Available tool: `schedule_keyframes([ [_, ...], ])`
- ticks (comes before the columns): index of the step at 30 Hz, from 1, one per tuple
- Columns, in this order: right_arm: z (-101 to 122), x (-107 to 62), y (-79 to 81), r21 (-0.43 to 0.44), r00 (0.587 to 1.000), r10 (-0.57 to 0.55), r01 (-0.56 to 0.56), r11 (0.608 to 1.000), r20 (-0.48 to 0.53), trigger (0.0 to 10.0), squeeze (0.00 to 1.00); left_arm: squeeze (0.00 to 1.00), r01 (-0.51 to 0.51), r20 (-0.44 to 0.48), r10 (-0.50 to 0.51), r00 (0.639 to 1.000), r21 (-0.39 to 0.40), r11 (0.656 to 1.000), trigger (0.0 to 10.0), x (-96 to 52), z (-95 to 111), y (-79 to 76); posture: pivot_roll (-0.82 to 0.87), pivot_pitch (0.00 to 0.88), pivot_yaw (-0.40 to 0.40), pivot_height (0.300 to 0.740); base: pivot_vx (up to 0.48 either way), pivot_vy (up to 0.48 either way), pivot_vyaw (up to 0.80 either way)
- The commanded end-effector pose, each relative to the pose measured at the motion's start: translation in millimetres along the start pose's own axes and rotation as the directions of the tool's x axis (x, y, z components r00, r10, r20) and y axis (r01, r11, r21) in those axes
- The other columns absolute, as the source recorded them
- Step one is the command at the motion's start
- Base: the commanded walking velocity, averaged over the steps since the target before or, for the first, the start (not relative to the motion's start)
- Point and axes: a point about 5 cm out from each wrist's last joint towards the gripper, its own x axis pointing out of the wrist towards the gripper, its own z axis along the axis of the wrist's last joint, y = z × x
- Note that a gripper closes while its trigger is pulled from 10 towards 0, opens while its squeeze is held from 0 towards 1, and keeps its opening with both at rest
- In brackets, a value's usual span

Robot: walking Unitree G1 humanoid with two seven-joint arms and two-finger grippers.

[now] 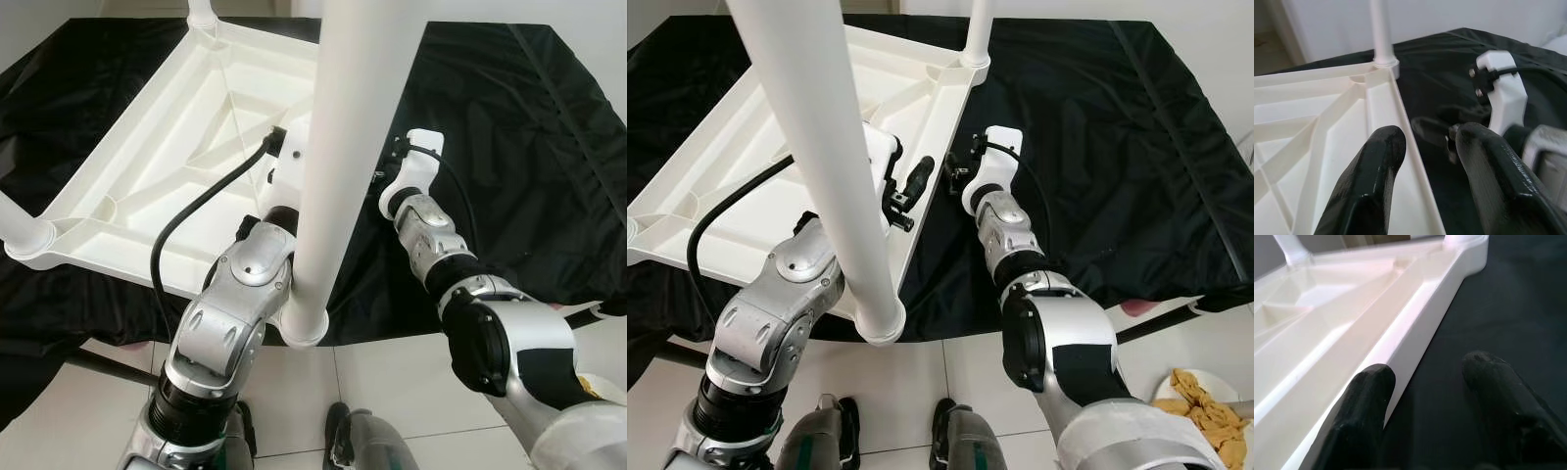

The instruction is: Building children table

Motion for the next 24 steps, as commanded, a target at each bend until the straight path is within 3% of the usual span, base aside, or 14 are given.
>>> schedule_keyframes([
  [1,-5,-6.7,-8.1,-0.023,0.999,-0.026,0.027,0.999,0.028,10.0,0.0,0.0,0.045,-0.009,-0.045,0.999,0.018,0.999,10.0,-4.4,-2,-2.0,0.14,0.188,-0.016,0.74,0.0,0.0,0.0],
  [8,-14,-24.3,-23.9,-0.049,0.995,-0.034,0.038,0.998,0.096,10.0,0.0,0.0,0.138,-0.081,-0.128,0.988,0.135,0.981,10.0,-30.0,-20,10.6,0.12,0.179,-0.021,0.74,0.0,0.0,0.0],
  [10,-14,-24.3,-23.9,-0.049,0.995,-0.034,0.038,0.998,0.096,10.0,0.0,0.0,0.138,-0.081,-0.128,0.988,0.135,0.981,10.0,-30.0,-20,10.6,0.12,0.179,-0.021,0.74,0.0,0.0,0.0],
  [13,-17,-29.9,-28.0,-0.049,0.994,-0.041,0.046,0.998,0.103,10.0,0.0,0.0,0.182,-0.091,-0.17,0.981,0.148,0.972,10.0,-43.1,-22,13.3,0.11,0.173,-0.018,0.74,0.0,0.0,0.0],
  [15,-17,-29.9,-28.0,-0.049,0.994,-0.041,0.046,0.998,0.103,10.0,0.0,0.0,0.182,-0.091,-0.17,0.981,0.148,0.972,10.0,-43.1,-22,13.3,0.11,0.173,-0.018,0.74,0.0,0.0,0.0],
  [17,-18,-34.5,-25.7,-0.044,0.992,-0.017,0.023,0.999,0.128,10.0,0.0,0.0,0.229,-0.095,-0.215,0.972,0.166,0.959,10.0,-57.5,-21,17.2,0.1,0.166,-0.002,0.74,0.0,0.0,0.0],
  [19,-18,-34.5,-25.7,-0.044,0.992,-0.017,0.023,0.999,0.128,10.0,0.0,0.0,0.229,-0.095,-0.215,0.972,0.166,0.959,10.0,-57.5,-21,17.2,0.1,0.166,-0.002,0.74,0.0,0.0,0.0],
  [20,-19,-38.5,-20.6,-0.054,0.989,0.034,-0.027,0.998,0.142,10.0,0.0,0.0,0.244,-0.092,-0.231,0.968,0.173,0.954,10.0,-63.5,-20,20.5,0.1,0.165,-0.001,0.74,0.0,0.0,0.0],
  [22,-19,-38.5,-20.6,-0.054,0.989,0.034,-0.027,0.998,0.142,10.0,0.0,0.0,0.244,-0.092,-0.231,0.968,0.173,0.954,10.0,-63.5,-20,20.5,0.1,0.165,-0.001,0.74,0.0,0.0,0.0],
  [24,-22,-55.9,-9.8,-0.099,0.966,0.212,-0.199,0.975,0.149,10.0,0.0,0.0,0.243,-0.11,-0.224,0.968,0.198,0.95,10.0,-74.8,-21,35.6,0.11,0.166,0.0,0.74,0.0,0.0,0.0],
])
